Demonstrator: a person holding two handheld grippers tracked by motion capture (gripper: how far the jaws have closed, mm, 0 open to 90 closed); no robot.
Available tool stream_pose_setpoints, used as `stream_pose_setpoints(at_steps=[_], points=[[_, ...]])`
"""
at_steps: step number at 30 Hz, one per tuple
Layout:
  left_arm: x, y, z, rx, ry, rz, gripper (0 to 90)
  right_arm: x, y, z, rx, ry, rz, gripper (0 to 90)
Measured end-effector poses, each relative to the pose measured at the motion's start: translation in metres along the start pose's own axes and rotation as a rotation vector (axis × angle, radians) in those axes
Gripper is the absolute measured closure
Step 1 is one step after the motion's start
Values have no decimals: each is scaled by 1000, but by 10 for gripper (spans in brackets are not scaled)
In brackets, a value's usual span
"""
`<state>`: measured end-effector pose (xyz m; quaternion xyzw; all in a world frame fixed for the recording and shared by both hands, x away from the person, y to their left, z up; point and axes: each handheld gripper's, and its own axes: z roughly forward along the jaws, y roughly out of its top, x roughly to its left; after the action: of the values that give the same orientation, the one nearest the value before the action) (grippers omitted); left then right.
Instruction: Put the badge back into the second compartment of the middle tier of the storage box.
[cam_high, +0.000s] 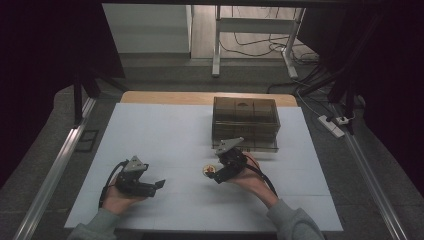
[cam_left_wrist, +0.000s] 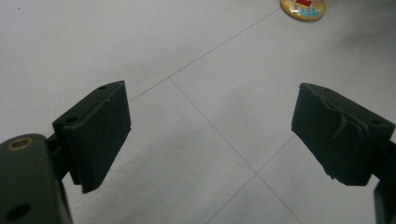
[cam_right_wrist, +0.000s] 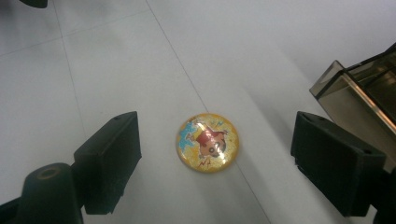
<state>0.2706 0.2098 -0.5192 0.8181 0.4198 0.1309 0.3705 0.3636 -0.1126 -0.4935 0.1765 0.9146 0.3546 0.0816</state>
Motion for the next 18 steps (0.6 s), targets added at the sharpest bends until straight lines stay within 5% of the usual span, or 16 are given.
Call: stream_pose_setpoints(at_steps=[18], points=[[0,0,0,3,-3,2,122,3,4,20,68,23,-26,184]])
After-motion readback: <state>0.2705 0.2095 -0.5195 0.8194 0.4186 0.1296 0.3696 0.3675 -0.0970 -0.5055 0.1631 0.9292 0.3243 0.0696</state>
